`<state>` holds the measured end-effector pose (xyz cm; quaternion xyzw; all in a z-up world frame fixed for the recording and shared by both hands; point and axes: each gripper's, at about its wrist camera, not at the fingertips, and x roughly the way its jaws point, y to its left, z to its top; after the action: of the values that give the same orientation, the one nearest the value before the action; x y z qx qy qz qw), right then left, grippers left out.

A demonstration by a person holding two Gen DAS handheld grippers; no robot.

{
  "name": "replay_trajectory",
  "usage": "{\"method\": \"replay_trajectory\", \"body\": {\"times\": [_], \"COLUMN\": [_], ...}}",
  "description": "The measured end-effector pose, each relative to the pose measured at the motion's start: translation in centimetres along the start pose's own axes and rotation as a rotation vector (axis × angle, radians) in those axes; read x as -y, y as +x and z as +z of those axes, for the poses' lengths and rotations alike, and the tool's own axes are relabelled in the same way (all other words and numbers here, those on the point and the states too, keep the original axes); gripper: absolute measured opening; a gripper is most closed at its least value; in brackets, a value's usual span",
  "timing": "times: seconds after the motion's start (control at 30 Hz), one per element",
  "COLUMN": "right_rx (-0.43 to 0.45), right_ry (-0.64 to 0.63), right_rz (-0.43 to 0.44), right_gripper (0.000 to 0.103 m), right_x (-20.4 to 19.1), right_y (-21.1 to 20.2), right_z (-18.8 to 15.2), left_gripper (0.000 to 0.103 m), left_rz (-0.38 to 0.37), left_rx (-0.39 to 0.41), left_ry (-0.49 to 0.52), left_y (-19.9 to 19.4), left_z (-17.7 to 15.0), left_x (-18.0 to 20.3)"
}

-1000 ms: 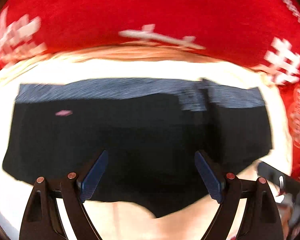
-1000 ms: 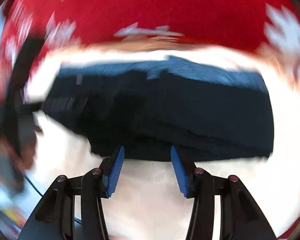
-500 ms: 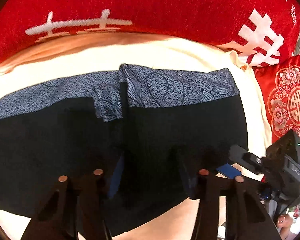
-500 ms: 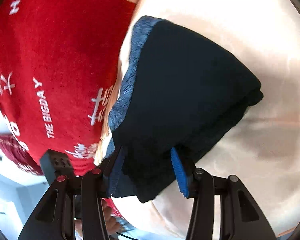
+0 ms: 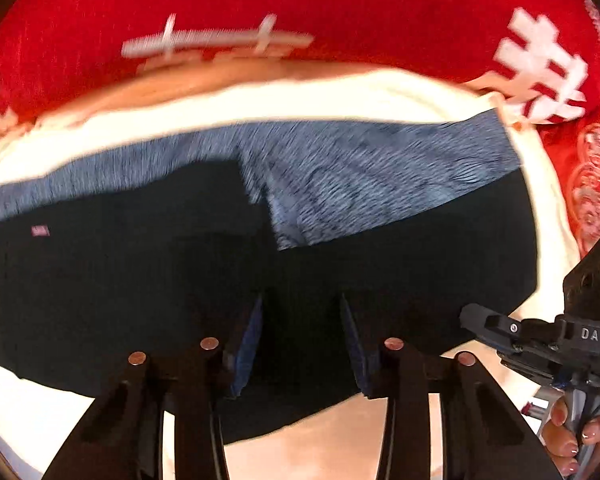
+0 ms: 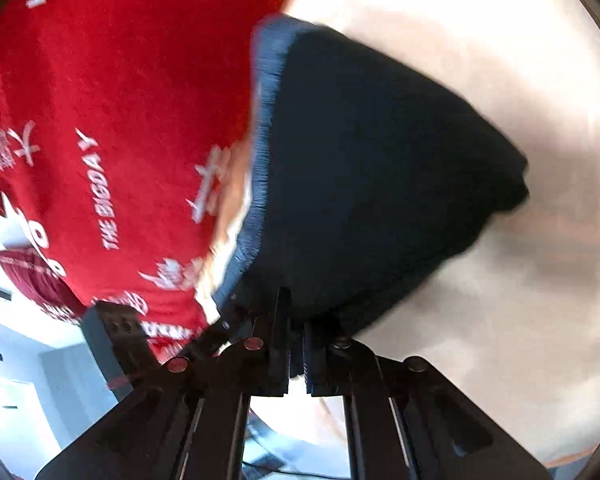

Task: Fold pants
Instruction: 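Lower the folded end onto the trousers and open the right gripper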

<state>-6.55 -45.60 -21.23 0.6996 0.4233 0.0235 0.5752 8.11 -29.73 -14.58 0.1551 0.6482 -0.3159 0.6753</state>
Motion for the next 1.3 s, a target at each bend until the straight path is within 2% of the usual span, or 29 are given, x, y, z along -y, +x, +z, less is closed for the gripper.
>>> {"method": "replay_trajectory", "body": {"times": [0.07,0.13,0.2,0.23,0.3,0.33,0.37,0.47,0.53,0.6,0.73,0.8,0.87,0.93,1.0,1.07,1.13,1.2,1.23,1.3], "right_rx": [-0.007,-0.024,-0.065,-0.082,-0.111,-0.108,-0.091,0.020,0.095,0.108,0.053,-0.007,-0.035,-0.054,-0.065,-0.064,-0.059,-0.031,-0.007,0.012], "right_ry": [0.012,0.031,-0.032,-0.065,-0.187,-0.239,-0.296,-0.428,-0.435,-0.412,-0.358,-0.323,-0.255,-0.218,-0.264,-0.306,-0.362,-0.479,-0.517,-0.543], "right_rz": [-0.031,-0.025,-0.060,-0.079,-0.126,-0.135,-0.146,-0.202,-0.252,-0.256,-0.212,-0.168,-0.142,-0.082,-0.077,-0.146,-0.254,-0.419,-0.472,-0.510], "right_gripper": [0.005,0.005,0.007,0.012,0.031,0.048,0.058,0.058,0.058,0.058,0.057,0.039,0.030,0.028,0.028,0.028,0.028,0.036,0.049,0.049], "right_x": [1.1,1.7,0.4,-0.1,-2.4,-3.5,-4.6,-7.0,-7.3,-6.7,-4.0,-2.8,-1.7,-1.8,-2.9,-3.8,-4.4,-5.1,-5.5,-6.2], "right_y": [1.3,2.1,1.8,1.5,0.0,-0.7,-1.9,-5.2,-6.5,-6.3,-4.4,-2.8,-1.3,-1.5,-1.8,-2.0,-1.0,0.7,1.1,1.1], "right_z": [0.5,1.2,1.7,1.8,1.7,1.7,1.9,4.0,7.0,9.5,14.1,15.6,16.4,16.4,15.9,15.8,16.0,15.7,15.4,14.9], "left_gripper": [0.062,0.063,0.063,0.063,0.063,0.063,0.063,0.063,0.063,0.063,0.063,0.063,0.063,0.063,0.063,0.063,0.063,0.063,0.063,0.063], "left_rz": [0.036,0.040,0.065,0.073,0.086,0.095,0.100,0.111,0.099,0.088,0.050,0.056,0.064,0.084,0.099,0.129,0.185,0.190,0.181,0.170], "left_rx": [0.015,0.034,0.042,0.048,0.063,0.074,0.082,0.115,0.119,0.104,0.080,0.070,0.072,0.075,0.069,0.066,0.080,0.085,0.084,0.075], "left_ry": [-0.030,-0.047,-0.048,-0.047,-0.046,-0.041,-0.037,-0.019,-0.008,0.005,0.006,-0.001,-0.007,-0.005,0.023,0.066,0.124,0.119,0.106,0.089], "left_y": [0.4,-0.3,-1.2,-1.7,-2.8,-3.5,-3.9,-4.7,-4.3,-3.1,-0.5,0.3,0.5,0.6,1.2,1.7,2.0,2.0,2.0,1.8], "left_z": [0.2,0.5,0.8,1.0,1.4,1.7,1.9,2.9,3.6,4.4,5.3,5.7,5.9,5.8,5.4,4.8,4.3,4.2,4.2,4.4], "left_x": [-0.5,-0.8,-1.0,-1.1,-1.3,-1.2,-1.1,0.0,1.1,2.6,5.0,5.8,6.1,6.0,5.7,5.7,6.6,6.7,6.5,6.4]}}
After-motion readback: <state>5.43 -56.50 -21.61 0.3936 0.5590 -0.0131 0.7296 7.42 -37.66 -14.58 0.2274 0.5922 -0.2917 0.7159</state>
